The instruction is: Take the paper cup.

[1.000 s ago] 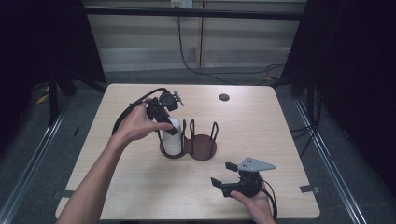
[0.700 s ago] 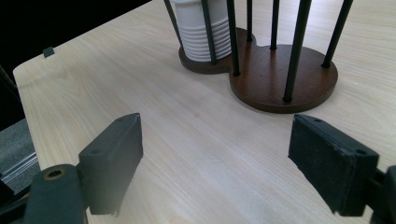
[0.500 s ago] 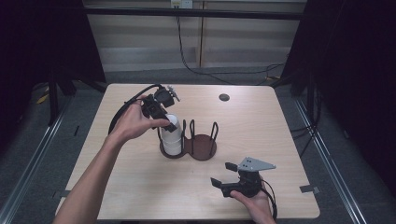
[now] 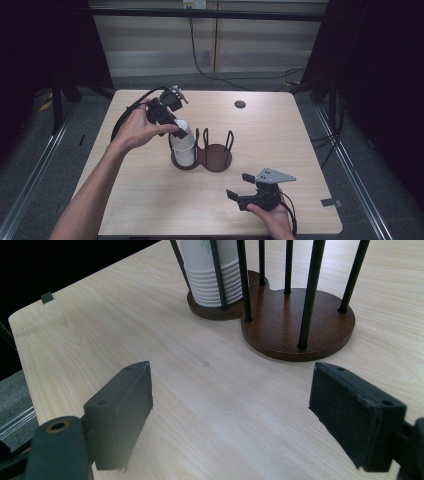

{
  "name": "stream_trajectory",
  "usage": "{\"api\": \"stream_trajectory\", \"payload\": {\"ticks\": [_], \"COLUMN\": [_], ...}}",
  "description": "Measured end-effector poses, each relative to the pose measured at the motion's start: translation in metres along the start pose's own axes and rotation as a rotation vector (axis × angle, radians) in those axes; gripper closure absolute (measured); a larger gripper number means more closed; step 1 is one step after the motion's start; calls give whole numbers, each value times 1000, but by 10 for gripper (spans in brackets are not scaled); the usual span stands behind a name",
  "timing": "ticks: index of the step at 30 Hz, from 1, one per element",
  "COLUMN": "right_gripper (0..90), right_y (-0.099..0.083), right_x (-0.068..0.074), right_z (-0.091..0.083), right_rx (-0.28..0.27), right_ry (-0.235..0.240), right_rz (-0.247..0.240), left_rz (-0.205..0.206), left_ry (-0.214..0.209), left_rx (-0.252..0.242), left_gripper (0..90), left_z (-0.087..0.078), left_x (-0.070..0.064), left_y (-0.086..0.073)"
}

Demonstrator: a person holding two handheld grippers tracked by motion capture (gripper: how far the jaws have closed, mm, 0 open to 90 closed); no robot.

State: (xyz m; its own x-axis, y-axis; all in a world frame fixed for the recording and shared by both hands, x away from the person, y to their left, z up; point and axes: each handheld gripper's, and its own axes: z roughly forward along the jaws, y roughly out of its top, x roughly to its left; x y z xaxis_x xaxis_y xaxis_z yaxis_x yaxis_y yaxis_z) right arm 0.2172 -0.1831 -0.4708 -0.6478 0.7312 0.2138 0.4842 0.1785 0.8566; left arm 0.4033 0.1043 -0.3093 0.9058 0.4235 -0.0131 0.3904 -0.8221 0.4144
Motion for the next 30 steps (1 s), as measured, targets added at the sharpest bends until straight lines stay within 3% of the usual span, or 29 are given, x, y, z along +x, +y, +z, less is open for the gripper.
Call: {"api": "stream_trajectory", "payload": {"ticks": [4, 6, 10, 18, 22, 23, 30], "right_gripper": [172, 172, 172, 172, 172, 172, 172], "right_y": [0, 0, 0, 0, 0, 0, 0], "right_x": [0, 0, 0, 0, 0, 0, 0], "right_z": [0, 0, 0, 1, 0, 1, 1], "right_rx": [2, 2, 2, 3, 1, 3, 4], "right_ry": [2, 1, 1, 0, 0, -1, -2], "right_rz": [5, 5, 5, 7, 7, 8, 8], "left_rz": [-23, -11, -40, -45, -50, -59, -103], "left_ry": [-8, -5, -13, -13, -3, -20, -17], "left_rx": [-21, -17, -50, -94, -140, -149, -255], "left_gripper": [371, 373, 374, 376, 376, 375, 376], "left_z": [-5, -7, -15, -29, -36, -38, -49], "left_x": [0, 2, 4, 7, 8, 9, 10], "left_y": [-3, -4, -8, -13, -20, -22, -34]}}
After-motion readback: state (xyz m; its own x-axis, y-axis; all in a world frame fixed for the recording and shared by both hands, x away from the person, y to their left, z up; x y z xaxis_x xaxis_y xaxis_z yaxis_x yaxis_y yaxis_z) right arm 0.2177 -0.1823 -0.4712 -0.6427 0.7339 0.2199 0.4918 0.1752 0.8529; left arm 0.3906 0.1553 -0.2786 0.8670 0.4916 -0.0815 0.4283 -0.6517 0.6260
